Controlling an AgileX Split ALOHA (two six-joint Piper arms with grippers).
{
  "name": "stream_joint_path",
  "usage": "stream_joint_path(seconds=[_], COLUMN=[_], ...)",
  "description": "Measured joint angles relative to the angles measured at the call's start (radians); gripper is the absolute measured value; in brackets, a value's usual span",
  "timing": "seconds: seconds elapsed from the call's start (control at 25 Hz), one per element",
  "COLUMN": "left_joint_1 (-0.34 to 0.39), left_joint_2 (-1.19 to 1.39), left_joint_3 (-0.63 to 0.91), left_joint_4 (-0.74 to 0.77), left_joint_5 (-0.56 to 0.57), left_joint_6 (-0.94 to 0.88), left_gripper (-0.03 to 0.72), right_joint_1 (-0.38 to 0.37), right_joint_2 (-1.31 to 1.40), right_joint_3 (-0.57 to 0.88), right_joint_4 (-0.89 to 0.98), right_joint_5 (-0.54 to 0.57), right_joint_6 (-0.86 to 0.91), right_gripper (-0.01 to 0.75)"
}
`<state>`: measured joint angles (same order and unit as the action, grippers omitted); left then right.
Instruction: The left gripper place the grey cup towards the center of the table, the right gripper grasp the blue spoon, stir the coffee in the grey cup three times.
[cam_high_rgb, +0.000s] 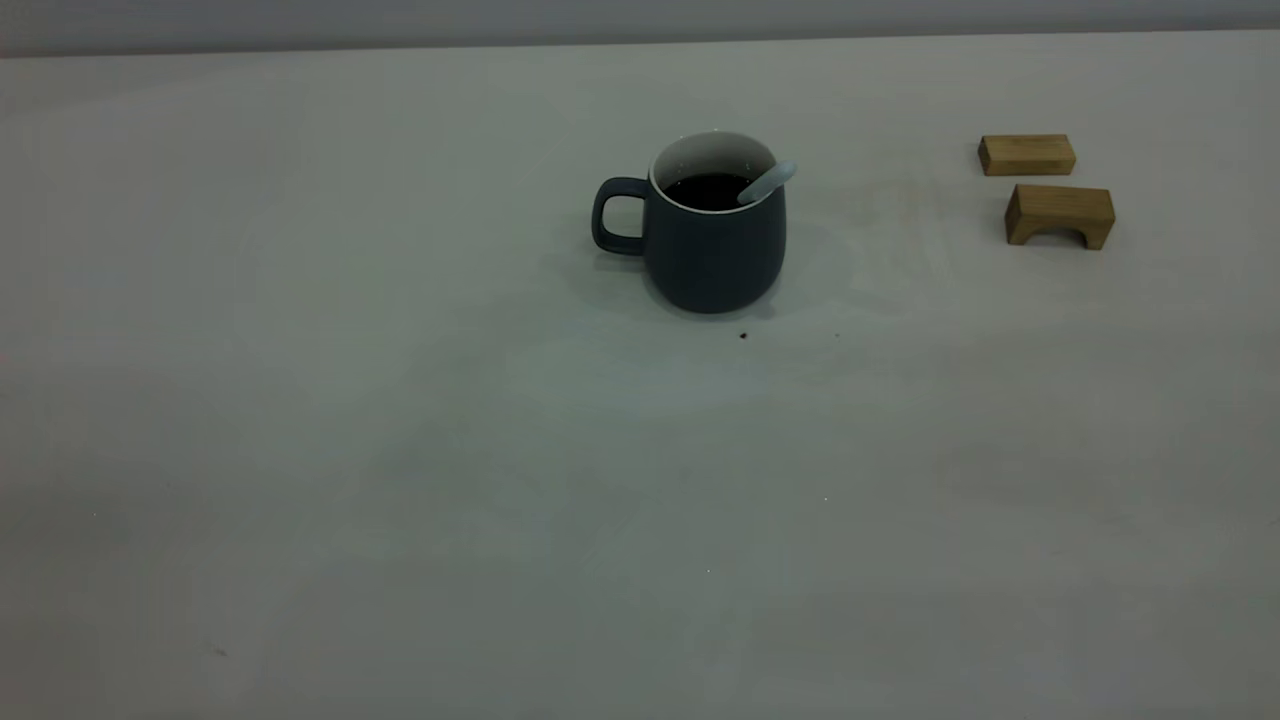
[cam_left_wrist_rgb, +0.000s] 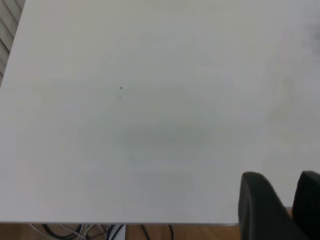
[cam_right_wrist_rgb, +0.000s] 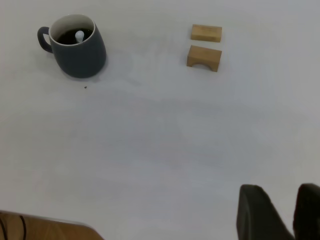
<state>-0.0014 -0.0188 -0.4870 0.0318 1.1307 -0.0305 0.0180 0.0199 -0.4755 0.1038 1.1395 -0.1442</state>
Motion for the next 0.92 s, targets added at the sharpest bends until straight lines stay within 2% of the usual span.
stream_joint_path(seconds=[0.92], left_joint_1=[0.0], left_joint_2=[0.0], left_joint_3=[0.0], left_joint_4=[0.0], left_joint_5=[0.0], left_joint_6=[0.0], left_gripper=[0.238], right_joint_1=[0.0], right_joint_2=[-0.001], right_joint_3=[0.005], right_joint_4=[0.0], right_joint_5=[-0.002], right_joint_6=[0.001], right_gripper=[0.238])
